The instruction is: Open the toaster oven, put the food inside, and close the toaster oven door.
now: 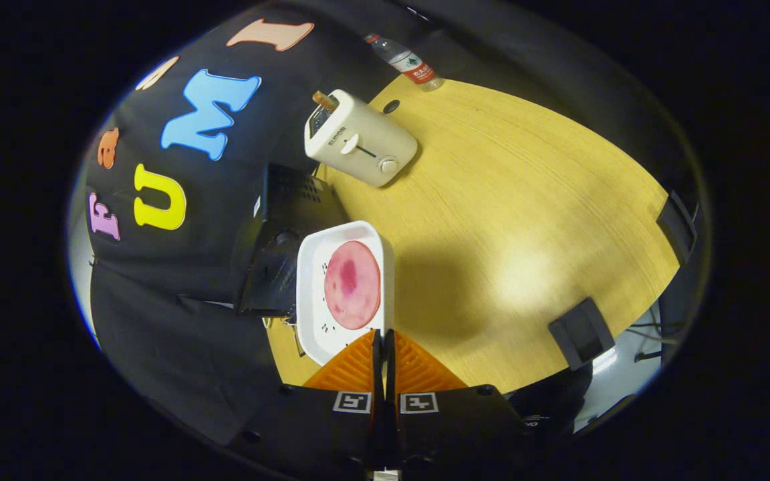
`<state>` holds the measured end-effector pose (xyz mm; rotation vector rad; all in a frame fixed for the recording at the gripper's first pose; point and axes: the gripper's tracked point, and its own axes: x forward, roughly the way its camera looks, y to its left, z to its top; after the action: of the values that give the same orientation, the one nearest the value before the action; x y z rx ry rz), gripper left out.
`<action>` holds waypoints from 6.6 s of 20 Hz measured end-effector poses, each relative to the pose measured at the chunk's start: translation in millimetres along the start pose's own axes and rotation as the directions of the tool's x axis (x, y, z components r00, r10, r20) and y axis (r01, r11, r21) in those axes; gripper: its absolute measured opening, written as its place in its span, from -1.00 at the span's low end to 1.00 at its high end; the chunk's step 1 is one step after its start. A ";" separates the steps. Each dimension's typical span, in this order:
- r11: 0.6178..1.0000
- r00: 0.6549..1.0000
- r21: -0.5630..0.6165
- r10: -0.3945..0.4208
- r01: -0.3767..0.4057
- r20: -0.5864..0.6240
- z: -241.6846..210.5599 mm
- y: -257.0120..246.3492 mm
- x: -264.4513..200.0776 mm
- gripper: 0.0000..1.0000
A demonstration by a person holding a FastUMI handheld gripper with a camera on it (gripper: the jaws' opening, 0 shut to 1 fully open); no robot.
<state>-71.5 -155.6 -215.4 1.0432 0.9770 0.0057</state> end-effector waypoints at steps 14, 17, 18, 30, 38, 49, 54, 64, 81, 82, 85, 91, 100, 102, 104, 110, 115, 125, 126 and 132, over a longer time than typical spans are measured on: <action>0.992 0.985 -0.070 0.091 -0.102 -0.146 -81.9 114.8 80.0 -0.97; 0.994 0.983 -0.034 0.099 -0.105 -0.153 -84.4 124.8 106.3 -0.96; 0.994 0.982 -0.020 0.105 -0.110 -0.158 -82.4 128.0 116.2 -0.96; 0.981 0.986 0.163 0.126 -0.107 -0.111 -60.3 158.8 210.8 -0.97; 0.933 0.986 0.317 0.162 -0.168 0.045 -27.8 181.3 253.7 -0.97; 0.862 0.975 0.456 0.173 -0.219 0.142 -13.6 203.7 293.1 -0.96; 0.851 0.974 0.482 0.139 -0.211 0.181 -6.4 207.1 299.1 -0.94; 0.864 0.954 0.412 0.225 -0.289 0.198 -16.7 222.5 275.3 -0.34; 0.973 0.998 -0.231 0.011 0.005 0.070 -104.7 157.3 216.0 0.95; 0.969 0.998 -0.249 0.012 0.002 0.055 -110.8 157.7 216.4 0.95; 0.954 0.999 -0.298 -0.027 0.035 0.032 -129.2 150.2 216.3 0.96; 0.891 0.981 -0.415 -0.194 0.185 0.021 -150.4 115.8 220.0 0.96; 0.728 0.919 -0.593 -0.391 0.342 0.050 -151.1 82.7 236.3 0.96; 0.695 0.906 -0.619 -0.419 0.366 0.066 -147.5 79.2 241.2 0.96; 0.674 0.894 -0.632 -0.443 0.383 0.069 -146.8 75.7 246.2 0.96; 0.655 0.882 -0.632 -0.461 0.414 0.100 -138.9 80.9 255.7 0.95; 0.628 0.874 -0.653 -0.472 0.424 0.113 -138.9 81.6 255.0 0.95; 0.594 0.906 -0.693 -0.357 0.409 0.229 -132.4 111.8 220.7 0.96; 0.602 0.910 -0.688 -0.337 0.405 0.241 -131.5 117.2 216.7 0.96; 0.561 0.916 -0.731 -0.146 0.389 0.375 -107.3 157.4 200.0 0.97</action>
<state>42.1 93.6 -251.3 0.0307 0.7361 0.0395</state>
